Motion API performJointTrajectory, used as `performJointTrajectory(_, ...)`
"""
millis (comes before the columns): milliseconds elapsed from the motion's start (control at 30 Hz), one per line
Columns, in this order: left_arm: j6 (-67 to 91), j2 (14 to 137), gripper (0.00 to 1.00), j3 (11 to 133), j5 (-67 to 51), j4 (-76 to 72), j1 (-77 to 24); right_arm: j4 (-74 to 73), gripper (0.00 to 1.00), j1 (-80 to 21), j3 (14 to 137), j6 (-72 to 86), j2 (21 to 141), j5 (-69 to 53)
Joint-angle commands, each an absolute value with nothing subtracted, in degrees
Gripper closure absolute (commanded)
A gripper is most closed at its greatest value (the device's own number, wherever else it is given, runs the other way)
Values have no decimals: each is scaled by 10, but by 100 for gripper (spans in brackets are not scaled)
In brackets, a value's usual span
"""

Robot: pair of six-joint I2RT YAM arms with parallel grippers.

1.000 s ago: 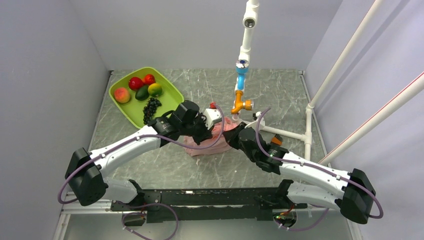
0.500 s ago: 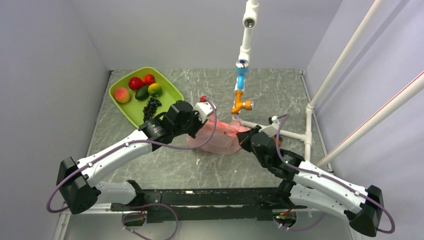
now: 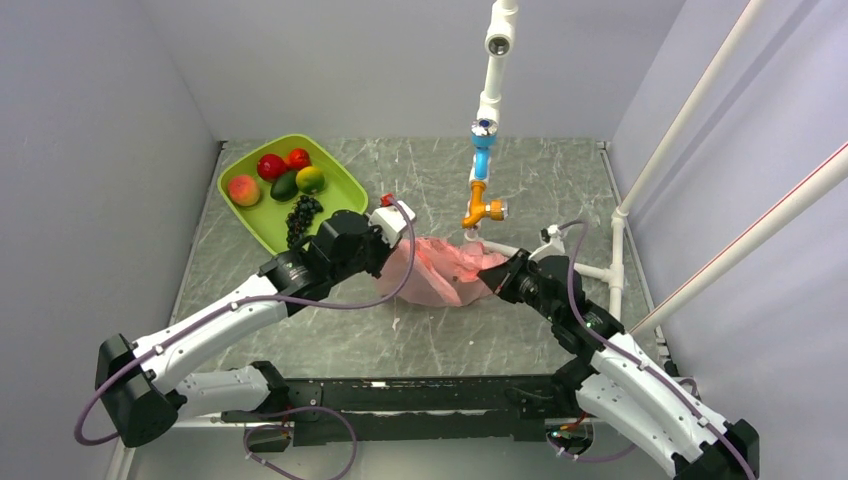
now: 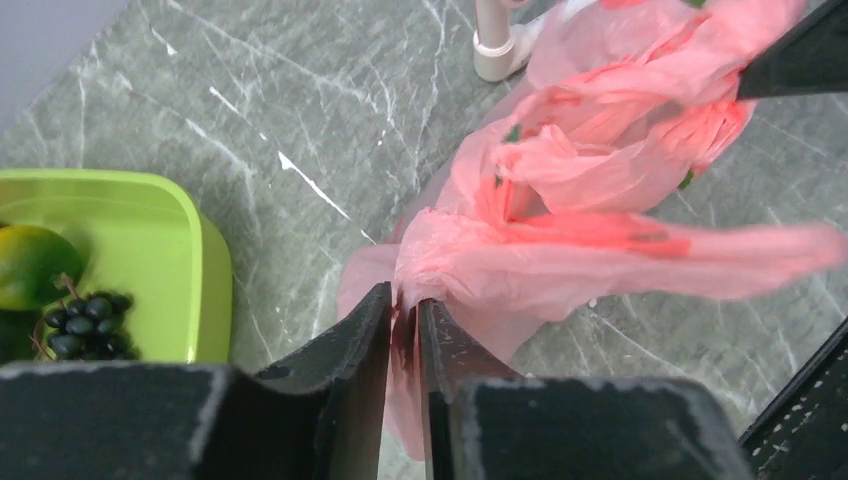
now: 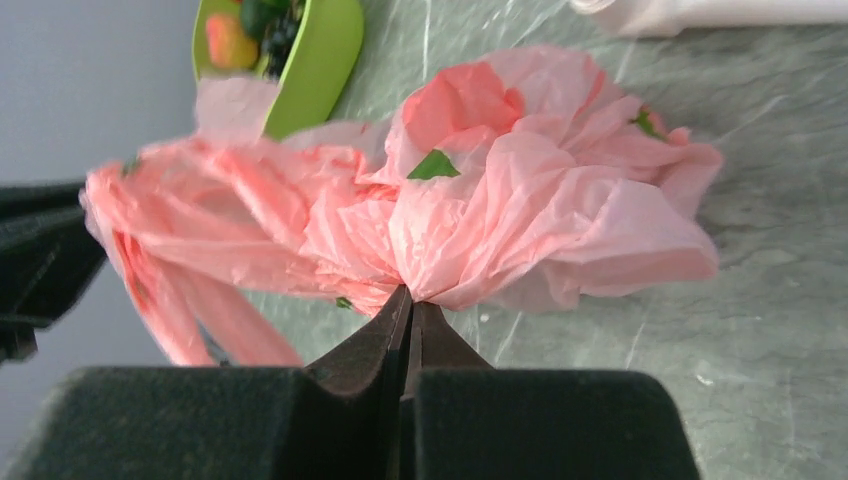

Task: Take the fake fruits out of the plastic bag
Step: Untie the plastic bag at the center of the board.

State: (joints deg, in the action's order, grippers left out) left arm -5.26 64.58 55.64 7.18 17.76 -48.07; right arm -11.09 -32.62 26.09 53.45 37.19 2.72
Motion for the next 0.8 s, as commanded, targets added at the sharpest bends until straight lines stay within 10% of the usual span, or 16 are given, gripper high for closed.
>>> performJointTrajectory(0,-63,622,64,551,1,135,-479,-80,100,-324,292,467,372,-87)
performJointTrajectory(233,-77,607,23,542,-79,123,-482,-69,100,-323,295,439,386,-114)
performJointTrajectory(767,-87,514,1,510,79,121,-568,-86,100,-325,346,403,457,-145)
